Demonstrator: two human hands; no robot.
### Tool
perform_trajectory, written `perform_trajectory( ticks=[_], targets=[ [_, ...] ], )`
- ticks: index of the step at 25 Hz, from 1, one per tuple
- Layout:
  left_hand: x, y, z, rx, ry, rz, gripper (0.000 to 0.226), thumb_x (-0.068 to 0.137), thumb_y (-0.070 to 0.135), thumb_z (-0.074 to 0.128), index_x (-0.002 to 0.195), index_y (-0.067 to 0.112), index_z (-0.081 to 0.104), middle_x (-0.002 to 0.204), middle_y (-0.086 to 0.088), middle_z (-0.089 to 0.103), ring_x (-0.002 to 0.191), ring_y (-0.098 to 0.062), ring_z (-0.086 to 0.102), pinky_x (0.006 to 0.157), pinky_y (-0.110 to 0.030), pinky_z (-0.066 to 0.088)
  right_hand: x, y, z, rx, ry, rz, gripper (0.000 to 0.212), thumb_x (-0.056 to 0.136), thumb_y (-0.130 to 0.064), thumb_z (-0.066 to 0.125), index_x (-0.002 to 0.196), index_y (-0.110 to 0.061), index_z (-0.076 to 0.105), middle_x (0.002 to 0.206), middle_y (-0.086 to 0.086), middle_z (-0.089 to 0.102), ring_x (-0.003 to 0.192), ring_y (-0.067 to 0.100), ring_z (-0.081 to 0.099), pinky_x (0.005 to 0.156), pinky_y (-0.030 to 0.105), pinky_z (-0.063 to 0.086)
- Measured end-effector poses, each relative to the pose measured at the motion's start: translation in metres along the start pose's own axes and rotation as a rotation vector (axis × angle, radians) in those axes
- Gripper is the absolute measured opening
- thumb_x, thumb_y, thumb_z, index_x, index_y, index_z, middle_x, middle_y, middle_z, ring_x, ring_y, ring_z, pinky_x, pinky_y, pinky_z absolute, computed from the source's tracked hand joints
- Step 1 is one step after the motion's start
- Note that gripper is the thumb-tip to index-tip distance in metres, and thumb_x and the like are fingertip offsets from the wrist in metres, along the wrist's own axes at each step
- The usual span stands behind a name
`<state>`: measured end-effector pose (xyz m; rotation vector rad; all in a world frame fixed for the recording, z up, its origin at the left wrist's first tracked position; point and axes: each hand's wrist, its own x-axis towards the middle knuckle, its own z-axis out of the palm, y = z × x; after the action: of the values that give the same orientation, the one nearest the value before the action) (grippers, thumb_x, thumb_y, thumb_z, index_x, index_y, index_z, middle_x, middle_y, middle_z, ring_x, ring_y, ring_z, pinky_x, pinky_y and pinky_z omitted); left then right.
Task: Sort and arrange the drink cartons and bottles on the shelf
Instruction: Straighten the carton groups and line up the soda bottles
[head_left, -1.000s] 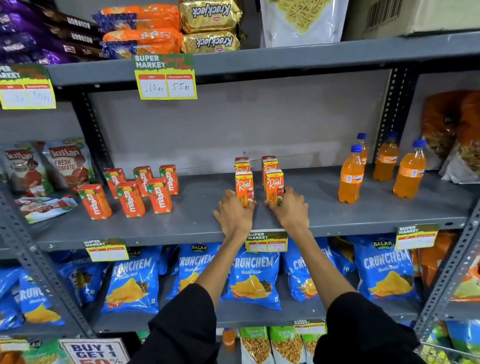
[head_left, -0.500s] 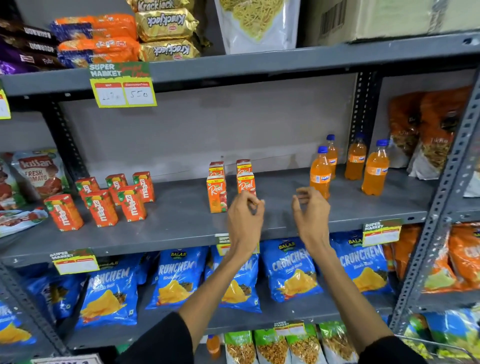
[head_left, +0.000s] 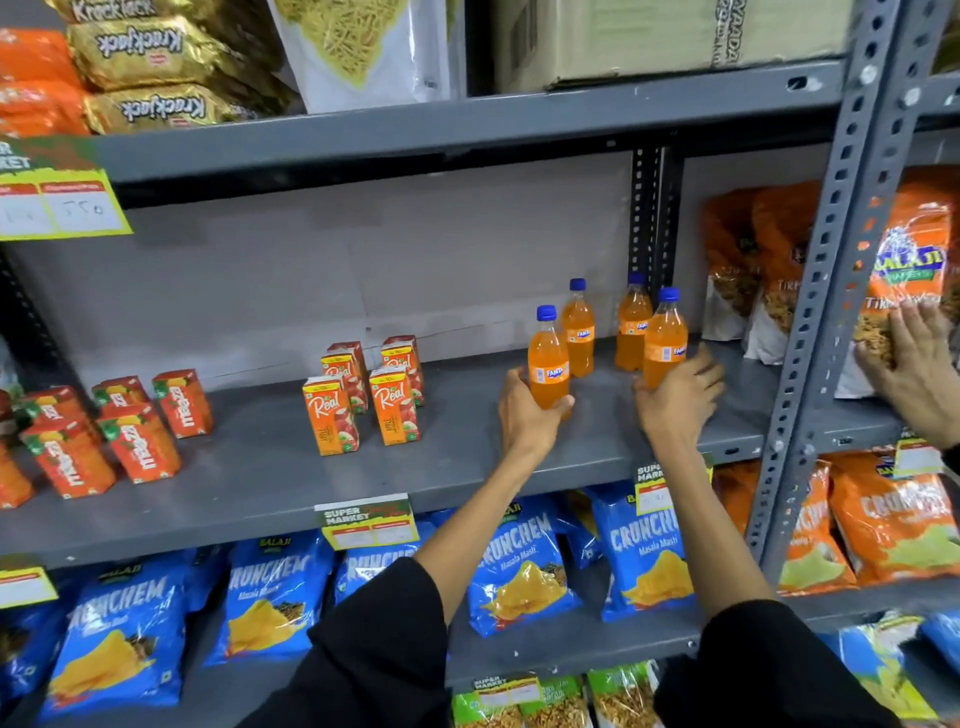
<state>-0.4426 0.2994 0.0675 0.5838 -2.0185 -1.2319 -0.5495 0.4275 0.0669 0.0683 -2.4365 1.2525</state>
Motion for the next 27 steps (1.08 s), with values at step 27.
perform_trajectory(
  ticks=[27],
  targets=[
    [0.012,0.017,0.067,-0.026,-0.186,-0.013,0.061,0.091,0.021,0.072,0.144,0.012,0.043,0.144,-0.012,0.056,0.132,-0.031,0.054,0.11,-0.048,0.045,0.041,0.041,0.001,0.158,-0.301,-0.169,0.058,0.092,-0.023,0.071,0.139,-0.005,0.041,0.14,0.019,0.056,0.134,0.04,0.05,0.107,0.05,0.042]
  ],
)
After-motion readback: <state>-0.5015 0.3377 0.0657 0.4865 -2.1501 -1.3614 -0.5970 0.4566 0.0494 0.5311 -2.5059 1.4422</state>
